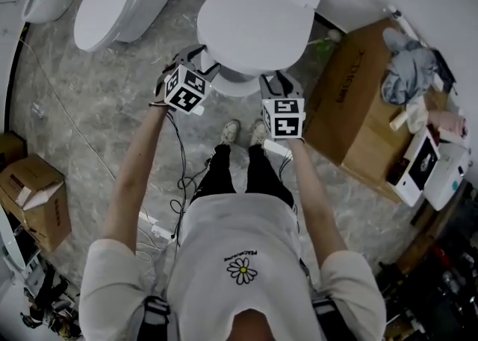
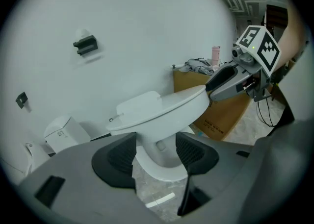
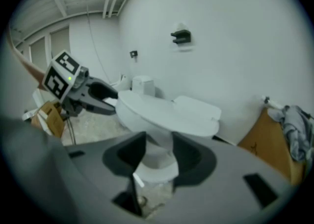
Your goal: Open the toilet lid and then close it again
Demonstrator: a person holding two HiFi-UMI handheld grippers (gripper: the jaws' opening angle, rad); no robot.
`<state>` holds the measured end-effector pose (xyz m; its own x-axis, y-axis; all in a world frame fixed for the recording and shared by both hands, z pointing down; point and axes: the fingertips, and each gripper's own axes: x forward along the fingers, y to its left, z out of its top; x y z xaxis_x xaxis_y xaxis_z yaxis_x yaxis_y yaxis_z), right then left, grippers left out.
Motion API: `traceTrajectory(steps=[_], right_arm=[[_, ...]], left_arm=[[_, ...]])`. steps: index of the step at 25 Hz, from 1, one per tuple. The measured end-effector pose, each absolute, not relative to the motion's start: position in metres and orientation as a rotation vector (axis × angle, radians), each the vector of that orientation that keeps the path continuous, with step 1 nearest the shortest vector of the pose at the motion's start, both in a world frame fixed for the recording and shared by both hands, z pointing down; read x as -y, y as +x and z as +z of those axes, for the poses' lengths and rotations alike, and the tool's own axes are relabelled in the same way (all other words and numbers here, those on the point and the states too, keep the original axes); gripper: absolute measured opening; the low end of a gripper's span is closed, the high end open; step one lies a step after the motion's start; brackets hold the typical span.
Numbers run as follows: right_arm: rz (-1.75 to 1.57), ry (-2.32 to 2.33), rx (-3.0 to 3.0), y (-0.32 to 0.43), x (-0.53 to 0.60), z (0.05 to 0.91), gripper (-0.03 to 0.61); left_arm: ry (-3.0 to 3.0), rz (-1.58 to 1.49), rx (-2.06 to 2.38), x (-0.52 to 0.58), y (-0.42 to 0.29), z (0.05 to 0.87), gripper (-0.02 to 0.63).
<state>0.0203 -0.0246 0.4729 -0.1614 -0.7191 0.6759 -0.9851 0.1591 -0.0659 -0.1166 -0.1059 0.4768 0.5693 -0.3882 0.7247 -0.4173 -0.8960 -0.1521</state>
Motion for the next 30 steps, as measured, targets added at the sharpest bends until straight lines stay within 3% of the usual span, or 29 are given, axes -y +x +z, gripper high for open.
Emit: traceTrajectory(steps=[12, 30], right_arm=[[0.796, 1.454, 1.903, -0.004, -0.011, 0.531, 0.192], [0.965, 1.271, 1.794, -0.034, -0.05, 0.655, 0.181]], left_arm=[[2.674, 1.404, 0.548, 0.072, -0.141, 0.539, 0.267], [2.465, 1.379, 0.572, 0.037, -0.167, 0.663, 0.267]])
